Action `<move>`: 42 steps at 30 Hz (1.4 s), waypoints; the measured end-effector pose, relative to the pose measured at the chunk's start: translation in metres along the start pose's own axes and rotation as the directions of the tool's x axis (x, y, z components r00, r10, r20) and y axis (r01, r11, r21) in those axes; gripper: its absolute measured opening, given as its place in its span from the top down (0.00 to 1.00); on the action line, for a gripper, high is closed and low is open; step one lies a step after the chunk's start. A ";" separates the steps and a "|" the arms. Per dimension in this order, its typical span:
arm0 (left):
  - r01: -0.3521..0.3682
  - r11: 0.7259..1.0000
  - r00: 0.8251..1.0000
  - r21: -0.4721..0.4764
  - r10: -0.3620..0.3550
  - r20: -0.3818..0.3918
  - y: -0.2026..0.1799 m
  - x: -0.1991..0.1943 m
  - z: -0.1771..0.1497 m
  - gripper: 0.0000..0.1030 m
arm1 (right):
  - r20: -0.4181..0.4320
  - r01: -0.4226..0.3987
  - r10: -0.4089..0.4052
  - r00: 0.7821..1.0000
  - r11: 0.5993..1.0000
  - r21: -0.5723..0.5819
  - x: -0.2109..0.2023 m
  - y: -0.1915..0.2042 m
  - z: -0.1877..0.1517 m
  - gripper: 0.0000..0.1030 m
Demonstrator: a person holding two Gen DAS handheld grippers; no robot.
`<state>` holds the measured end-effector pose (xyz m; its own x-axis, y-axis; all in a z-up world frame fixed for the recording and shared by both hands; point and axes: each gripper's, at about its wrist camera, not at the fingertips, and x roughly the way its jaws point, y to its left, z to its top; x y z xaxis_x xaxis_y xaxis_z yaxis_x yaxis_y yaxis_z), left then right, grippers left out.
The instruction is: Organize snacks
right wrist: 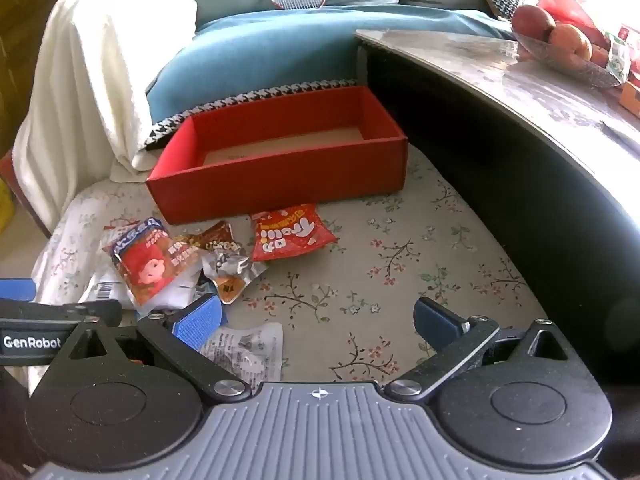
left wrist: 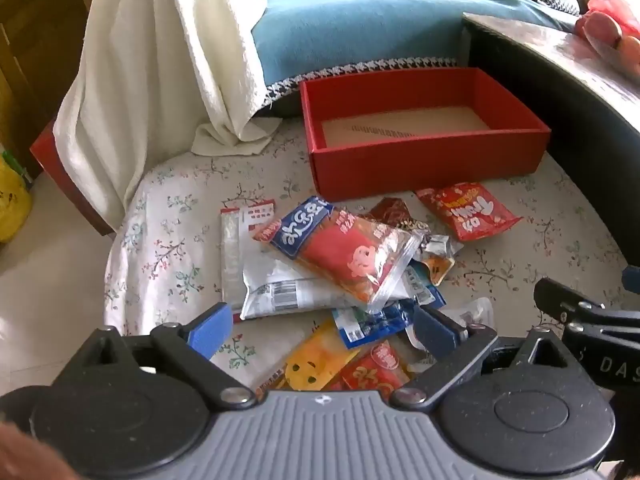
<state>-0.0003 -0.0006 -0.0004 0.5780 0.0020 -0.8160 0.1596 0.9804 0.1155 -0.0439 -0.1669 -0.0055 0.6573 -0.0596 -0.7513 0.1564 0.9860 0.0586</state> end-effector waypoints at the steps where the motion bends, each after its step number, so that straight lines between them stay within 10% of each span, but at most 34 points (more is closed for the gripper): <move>1: 0.016 1.000 1.000 -0.009 -0.016 -0.020 0.001 0.000 0.001 0.10 | -0.002 0.000 0.000 1.000 1.000 0.000 0.000 0.001 0.000 0.00; 42: 0.012 0.999 1.000 -0.051 -0.014 -0.028 0.006 0.002 -0.006 0.10 | -0.007 -0.010 0.010 1.000 1.000 -0.006 0.002 0.008 0.002 0.00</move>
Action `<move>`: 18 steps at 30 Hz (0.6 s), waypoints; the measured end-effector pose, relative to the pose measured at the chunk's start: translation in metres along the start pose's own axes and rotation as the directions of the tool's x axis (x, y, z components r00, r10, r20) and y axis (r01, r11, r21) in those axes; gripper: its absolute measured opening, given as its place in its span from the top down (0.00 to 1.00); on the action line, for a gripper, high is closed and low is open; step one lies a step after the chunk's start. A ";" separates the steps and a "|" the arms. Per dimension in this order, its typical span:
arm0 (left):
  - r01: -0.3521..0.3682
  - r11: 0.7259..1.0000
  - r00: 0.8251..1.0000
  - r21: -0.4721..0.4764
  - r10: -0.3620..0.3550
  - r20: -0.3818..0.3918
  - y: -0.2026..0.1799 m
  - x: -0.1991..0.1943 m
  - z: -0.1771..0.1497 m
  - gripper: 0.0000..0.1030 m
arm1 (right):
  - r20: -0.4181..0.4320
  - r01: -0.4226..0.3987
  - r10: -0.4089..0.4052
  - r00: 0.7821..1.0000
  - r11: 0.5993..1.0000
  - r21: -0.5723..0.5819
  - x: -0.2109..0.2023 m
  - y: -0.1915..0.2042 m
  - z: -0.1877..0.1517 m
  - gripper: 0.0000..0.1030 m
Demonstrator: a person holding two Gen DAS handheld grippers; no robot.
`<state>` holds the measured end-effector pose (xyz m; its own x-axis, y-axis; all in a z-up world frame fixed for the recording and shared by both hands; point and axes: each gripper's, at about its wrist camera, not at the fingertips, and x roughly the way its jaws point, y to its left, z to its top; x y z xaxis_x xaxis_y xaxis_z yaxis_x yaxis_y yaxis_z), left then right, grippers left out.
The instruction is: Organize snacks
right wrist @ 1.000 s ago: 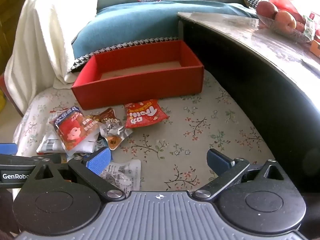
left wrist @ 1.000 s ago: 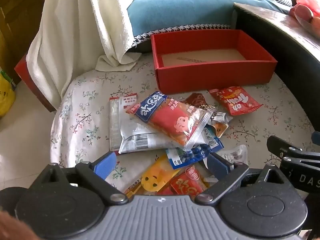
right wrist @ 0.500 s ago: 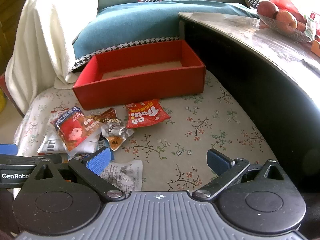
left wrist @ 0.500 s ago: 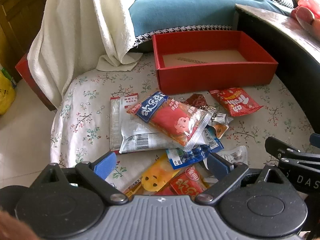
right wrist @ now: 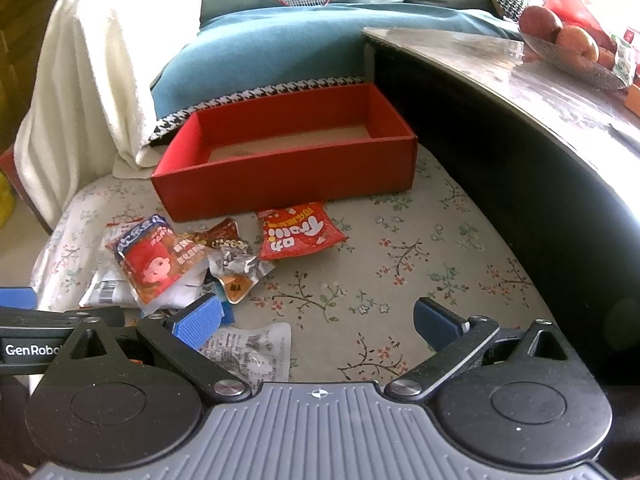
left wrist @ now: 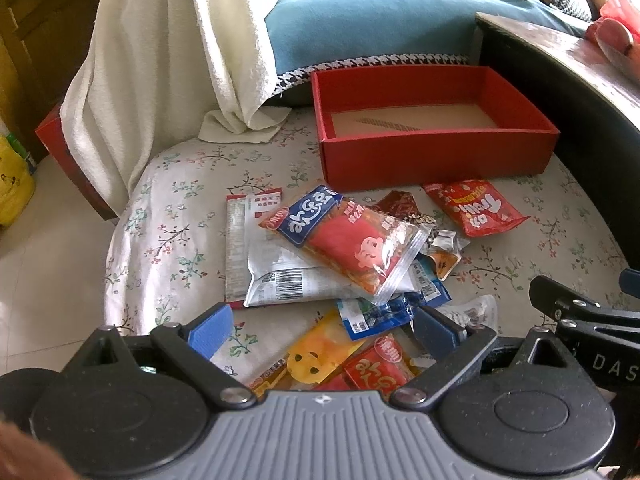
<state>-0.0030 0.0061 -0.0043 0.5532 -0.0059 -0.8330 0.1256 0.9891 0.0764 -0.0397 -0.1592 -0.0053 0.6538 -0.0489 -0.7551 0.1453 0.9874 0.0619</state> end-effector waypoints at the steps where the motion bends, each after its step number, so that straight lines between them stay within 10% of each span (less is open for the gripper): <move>1: 0.000 1.000 1.000 -0.001 0.000 0.000 0.000 0.000 0.000 0.10 | 0.000 0.000 0.000 1.000 1.000 0.000 0.000 0.000 0.000 0.00; 18: -0.003 1.000 1.000 -0.002 0.003 0.000 0.001 0.000 -0.002 0.11 | -0.009 -0.002 0.002 1.000 1.000 0.000 0.001 0.002 0.000 0.00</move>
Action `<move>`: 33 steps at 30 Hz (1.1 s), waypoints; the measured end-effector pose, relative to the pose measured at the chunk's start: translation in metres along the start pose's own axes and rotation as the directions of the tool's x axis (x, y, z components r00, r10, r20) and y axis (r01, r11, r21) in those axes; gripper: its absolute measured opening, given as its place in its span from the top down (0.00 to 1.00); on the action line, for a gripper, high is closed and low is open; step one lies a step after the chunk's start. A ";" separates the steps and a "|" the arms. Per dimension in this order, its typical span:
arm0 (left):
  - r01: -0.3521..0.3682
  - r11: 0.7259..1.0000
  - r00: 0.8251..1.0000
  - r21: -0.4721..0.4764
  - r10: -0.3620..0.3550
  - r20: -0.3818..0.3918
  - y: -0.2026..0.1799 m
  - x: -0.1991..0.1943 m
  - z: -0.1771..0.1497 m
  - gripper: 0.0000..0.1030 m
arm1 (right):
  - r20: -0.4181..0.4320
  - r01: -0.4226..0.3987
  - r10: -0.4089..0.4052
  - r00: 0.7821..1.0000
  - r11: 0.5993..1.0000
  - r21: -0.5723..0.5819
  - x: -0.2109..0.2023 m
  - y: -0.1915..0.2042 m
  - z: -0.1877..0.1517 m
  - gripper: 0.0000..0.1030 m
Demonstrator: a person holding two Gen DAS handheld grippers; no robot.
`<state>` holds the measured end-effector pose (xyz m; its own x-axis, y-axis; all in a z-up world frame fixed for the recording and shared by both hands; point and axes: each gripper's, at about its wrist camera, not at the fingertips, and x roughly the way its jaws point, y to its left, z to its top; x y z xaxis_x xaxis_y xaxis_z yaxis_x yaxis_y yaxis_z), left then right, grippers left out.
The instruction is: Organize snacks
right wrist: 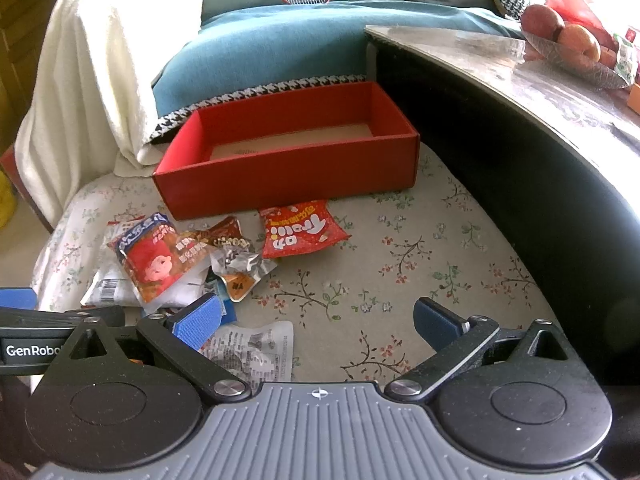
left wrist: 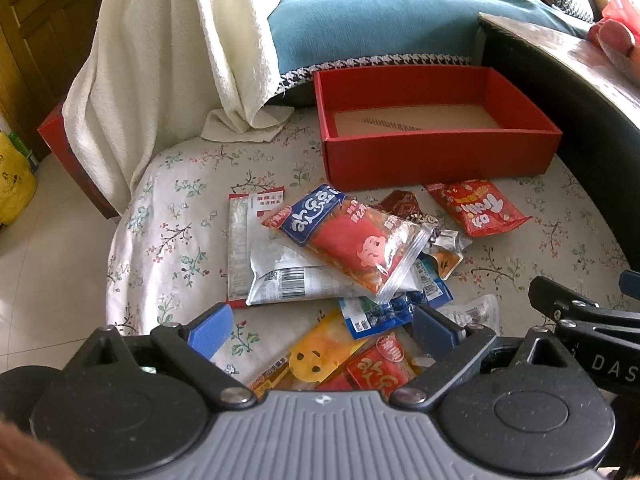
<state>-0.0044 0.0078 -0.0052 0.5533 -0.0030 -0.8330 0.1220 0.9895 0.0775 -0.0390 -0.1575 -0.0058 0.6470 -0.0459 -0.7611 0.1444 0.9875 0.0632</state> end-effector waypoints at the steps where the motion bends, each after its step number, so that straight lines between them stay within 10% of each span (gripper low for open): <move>1: 0.000 1.000 1.000 0.001 0.000 -0.001 0.000 0.000 0.000 0.11 | -0.001 0.001 -0.001 1.000 1.000 -0.001 0.000 0.000 0.000 0.00; 33: 0.006 1.000 1.000 0.012 -0.006 -0.027 -0.002 0.002 -0.006 0.13 | -0.040 0.001 -0.001 0.999 1.000 -0.009 0.001 0.000 -0.005 0.00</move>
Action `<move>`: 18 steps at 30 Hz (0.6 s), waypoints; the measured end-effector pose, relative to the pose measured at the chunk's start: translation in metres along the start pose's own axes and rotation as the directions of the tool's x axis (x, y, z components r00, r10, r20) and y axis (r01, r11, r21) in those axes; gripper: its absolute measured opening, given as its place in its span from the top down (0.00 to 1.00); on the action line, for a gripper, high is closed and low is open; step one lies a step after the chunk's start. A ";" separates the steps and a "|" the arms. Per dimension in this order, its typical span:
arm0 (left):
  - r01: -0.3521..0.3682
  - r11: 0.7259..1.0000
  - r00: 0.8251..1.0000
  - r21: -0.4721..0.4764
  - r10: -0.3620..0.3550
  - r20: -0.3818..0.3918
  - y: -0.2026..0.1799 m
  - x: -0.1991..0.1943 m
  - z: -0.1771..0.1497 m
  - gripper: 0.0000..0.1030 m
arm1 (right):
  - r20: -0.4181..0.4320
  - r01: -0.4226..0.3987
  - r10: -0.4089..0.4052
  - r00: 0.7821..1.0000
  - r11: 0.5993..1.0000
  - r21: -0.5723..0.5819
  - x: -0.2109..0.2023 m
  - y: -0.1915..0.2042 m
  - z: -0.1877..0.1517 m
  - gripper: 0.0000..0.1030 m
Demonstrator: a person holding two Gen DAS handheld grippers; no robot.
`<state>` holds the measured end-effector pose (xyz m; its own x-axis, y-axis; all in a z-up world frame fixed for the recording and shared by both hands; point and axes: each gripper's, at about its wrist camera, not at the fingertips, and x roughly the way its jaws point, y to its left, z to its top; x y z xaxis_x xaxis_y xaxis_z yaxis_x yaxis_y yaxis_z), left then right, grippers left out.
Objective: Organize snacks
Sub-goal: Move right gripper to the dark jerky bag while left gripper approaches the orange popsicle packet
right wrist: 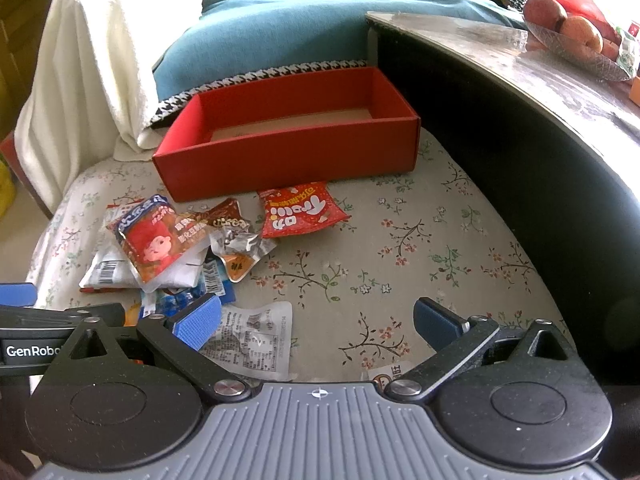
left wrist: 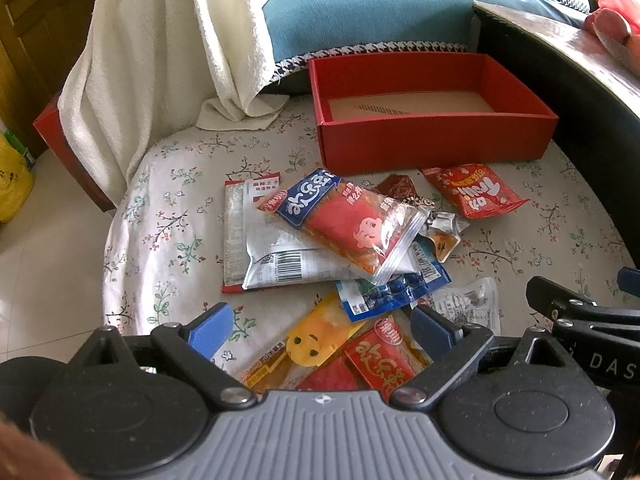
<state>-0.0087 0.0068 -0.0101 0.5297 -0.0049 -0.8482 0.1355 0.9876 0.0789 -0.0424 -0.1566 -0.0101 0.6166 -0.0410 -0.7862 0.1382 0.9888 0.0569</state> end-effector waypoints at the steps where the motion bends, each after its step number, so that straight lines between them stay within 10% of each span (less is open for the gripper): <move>1: 0.001 1.000 1.000 0.001 -0.001 0.000 0.000 0.000 0.000 0.13 | -0.001 0.000 0.000 1.000 1.000 -0.001 0.000 0.000 0.000 0.00; 18: 0.068 0.997 0.995 0.043 -0.065 -0.069 0.006 0.015 -0.013 0.15 | -0.108 -0.039 0.034 0.994 0.999 -0.038 0.013 -0.002 -0.006 0.00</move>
<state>-0.0109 0.0143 -0.0286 0.4605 -0.0584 -0.8858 0.2075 0.9773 0.0435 -0.0396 -0.1580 -0.0243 0.5340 0.0088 -0.8454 0.0844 0.9944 0.0637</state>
